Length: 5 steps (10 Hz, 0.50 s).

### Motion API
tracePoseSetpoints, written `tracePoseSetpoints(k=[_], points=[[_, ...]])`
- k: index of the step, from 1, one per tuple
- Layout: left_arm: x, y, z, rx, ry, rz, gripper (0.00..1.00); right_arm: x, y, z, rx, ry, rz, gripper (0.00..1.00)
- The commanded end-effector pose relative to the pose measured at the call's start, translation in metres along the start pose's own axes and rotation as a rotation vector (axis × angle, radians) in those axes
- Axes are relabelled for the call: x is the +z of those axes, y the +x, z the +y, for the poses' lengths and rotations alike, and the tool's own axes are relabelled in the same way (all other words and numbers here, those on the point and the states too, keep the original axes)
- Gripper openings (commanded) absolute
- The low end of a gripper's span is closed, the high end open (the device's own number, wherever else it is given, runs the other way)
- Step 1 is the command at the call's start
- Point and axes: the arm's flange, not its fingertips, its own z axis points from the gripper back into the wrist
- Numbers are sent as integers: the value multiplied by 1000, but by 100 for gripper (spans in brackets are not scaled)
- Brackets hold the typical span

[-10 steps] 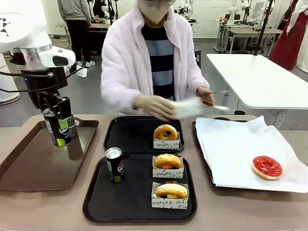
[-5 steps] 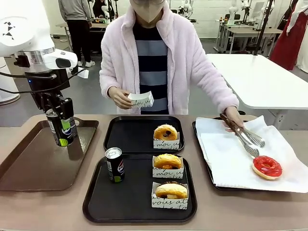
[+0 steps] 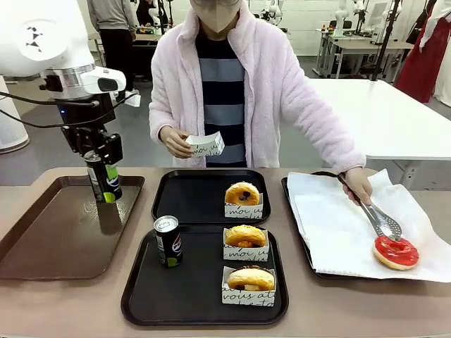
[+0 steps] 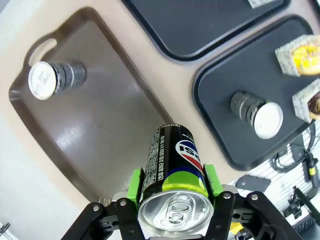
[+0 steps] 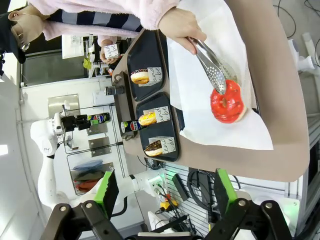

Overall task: Set up donuts and drinks on trays.
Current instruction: Pick up one Pepsi coke from the Handle tray and place it on the Flat Tray without a Pepsi coke.

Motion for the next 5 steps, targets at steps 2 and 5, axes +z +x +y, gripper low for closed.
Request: tracePoseSetpoints(k=[2, 5], points=[[-4, 49, -8, 74, -25, -69, 58, 0, 1, 1, 4, 19, -5, 100], [-20, 94, -10, 115, -25, -88, 58, 0, 1, 1, 4, 19, -5, 100]])
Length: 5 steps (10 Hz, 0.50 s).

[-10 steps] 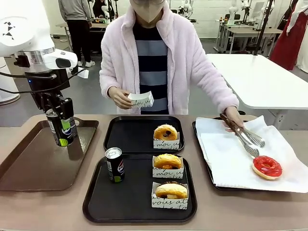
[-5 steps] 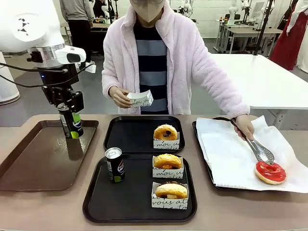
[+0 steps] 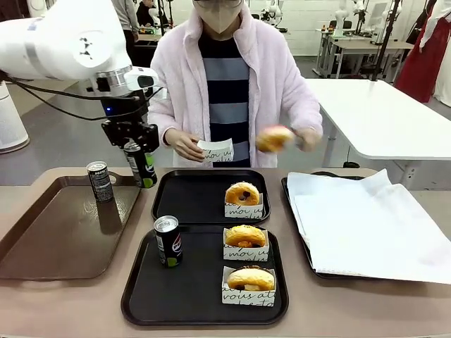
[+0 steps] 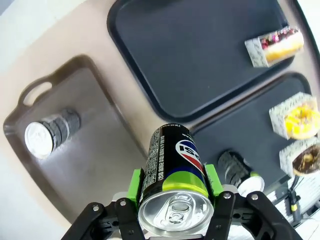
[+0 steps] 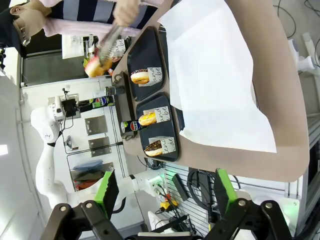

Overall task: Set up donuts and drinks on trays.
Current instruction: Pick up one Pepsi coke from the Handle tray and place it on the Flat Tray without a Pepsi coke.

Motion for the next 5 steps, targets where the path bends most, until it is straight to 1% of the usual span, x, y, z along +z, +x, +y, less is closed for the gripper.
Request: tracePoseSetpoints(k=[1, 5], points=[[-7, 27, -5, 34, 15, -14, 58, 0, 1, 1, 4, 19, -5, 100], [-46, 52, -10, 37, -5, 9, 58, 0, 1, 1, 4, 19, -5, 100]])
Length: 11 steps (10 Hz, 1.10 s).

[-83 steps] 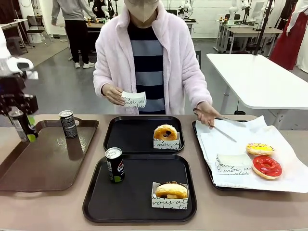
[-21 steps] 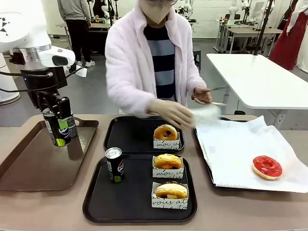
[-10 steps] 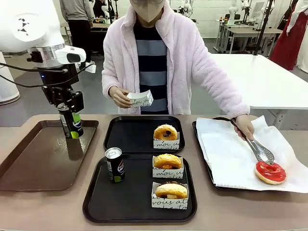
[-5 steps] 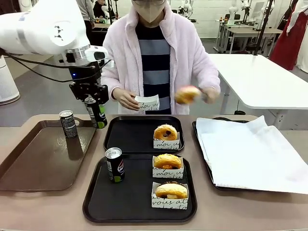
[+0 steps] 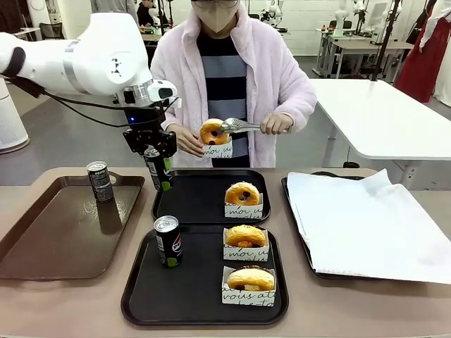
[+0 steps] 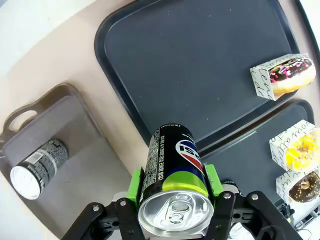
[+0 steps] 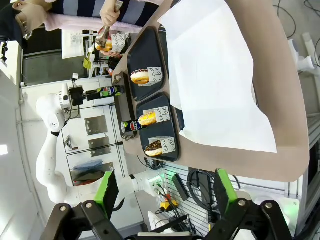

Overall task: Set up donuts and drinks on trays.
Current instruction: Pick up one Pepsi coke from the Handle tray and place it on the Flat Tray without a Pepsi coke.

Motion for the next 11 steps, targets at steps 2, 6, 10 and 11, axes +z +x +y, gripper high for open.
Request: tracePoseSetpoints(k=[2, 6, 10, 11], points=[[-20, 18, -6, 10, 34, 6, 58, 0, 1, 1, 4, 19, -5, 100], [-7, -9, 14, -79, 18, 60, 58, 0, 1, 1, 4, 19, -5, 100], [53, -110, 53, -216, 16, 242, 58, 0, 1, 1, 4, 19, -5, 100], [59, -122, 55, -224, 19, 223, 58, 0, 1, 1, 4, 19, -5, 100]])
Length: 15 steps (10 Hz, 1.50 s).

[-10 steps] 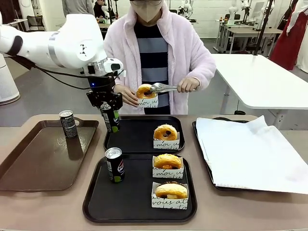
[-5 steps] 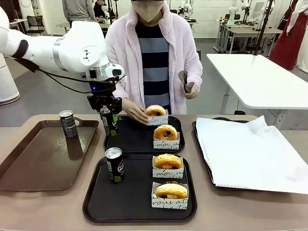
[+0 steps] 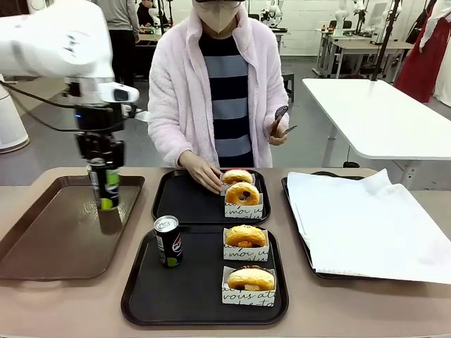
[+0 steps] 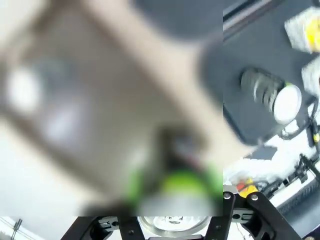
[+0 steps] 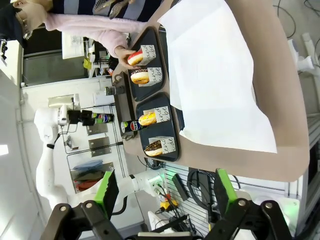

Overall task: Set up donuts and drinks on trays.
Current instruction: Pick up one Pepsi coke from the Handle tray and place it on the Flat Tray without a Pepsi coke.

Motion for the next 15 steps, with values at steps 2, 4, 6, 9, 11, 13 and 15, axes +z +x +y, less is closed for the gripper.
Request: tracePoseSetpoints(k=[2, 4, 6, 9, 11, 13, 15], points=[[1, -16, -4, -17, 25, -45, 58, 1, 1, 1, 5, 19, -6, 100], [1, 0, -3, -1, 27, -45, 58, 1, 1, 1, 5, 19, -6, 100], [1, 37, -10, 67, 80, -95, 58, 1, 1, 1, 5, 19, -6, 100], [-2, 107, -25, 160, 156, -155, 58, 1, 1, 1, 5, 19, -6, 100], [-13, 144, -20, 218, 117, -187, 58, 1, 1, 1, 5, 19, -6, 100], [-32, 166, -16, 240, 61, -221, 58, 1, 1, 1, 5, 19, -6, 100], [-57, 179, -19, 239, 71, -251, 58, 1, 1, 1, 5, 19, -6, 100]])
